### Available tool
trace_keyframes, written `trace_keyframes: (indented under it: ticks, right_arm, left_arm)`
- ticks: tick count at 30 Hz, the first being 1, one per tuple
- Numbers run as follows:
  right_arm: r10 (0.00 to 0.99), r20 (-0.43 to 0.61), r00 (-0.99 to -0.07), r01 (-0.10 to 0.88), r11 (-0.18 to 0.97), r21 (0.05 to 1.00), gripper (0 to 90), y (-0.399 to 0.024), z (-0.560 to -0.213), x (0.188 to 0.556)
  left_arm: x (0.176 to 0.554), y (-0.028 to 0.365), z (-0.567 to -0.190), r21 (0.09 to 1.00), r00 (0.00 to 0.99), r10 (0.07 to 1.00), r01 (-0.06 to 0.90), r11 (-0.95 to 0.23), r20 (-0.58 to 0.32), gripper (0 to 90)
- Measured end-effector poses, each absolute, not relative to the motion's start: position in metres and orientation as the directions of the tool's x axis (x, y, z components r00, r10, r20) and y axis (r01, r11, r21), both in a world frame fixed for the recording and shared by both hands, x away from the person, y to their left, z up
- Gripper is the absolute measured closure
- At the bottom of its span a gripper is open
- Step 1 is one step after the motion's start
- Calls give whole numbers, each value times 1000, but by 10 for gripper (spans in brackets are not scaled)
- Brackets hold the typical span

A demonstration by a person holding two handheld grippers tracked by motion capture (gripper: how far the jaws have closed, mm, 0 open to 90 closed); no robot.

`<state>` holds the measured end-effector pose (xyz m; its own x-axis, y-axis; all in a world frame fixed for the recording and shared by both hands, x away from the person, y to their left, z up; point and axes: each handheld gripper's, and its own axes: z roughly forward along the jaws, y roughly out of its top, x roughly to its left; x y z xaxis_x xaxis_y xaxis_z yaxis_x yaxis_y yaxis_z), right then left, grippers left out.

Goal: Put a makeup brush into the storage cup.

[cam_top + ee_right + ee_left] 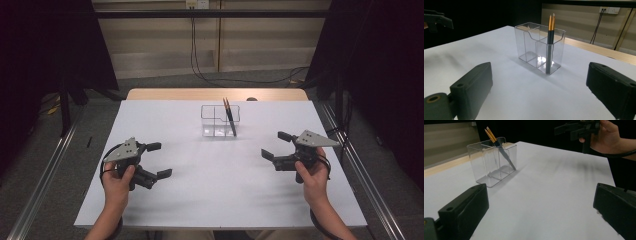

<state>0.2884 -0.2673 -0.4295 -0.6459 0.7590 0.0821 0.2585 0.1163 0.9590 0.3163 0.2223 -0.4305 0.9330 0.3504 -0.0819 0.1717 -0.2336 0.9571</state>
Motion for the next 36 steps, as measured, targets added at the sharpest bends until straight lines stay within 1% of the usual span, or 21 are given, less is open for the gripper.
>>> trace_keyframes:
  ticks: [19, 36]
  right_arm:
    - [766, 92, -636, 271, 109, 957, 65, -277, -433, 271]
    - [772, 72, -632, 256, 119, 959, 65, -288, -432, 252]
  left_arm:
    - [323, 216, -430, 958, 937, 339, 169, -229, -84, 1]
    - [328, 212, -430, 959, 939, 334, 168, -227, -86, 0]
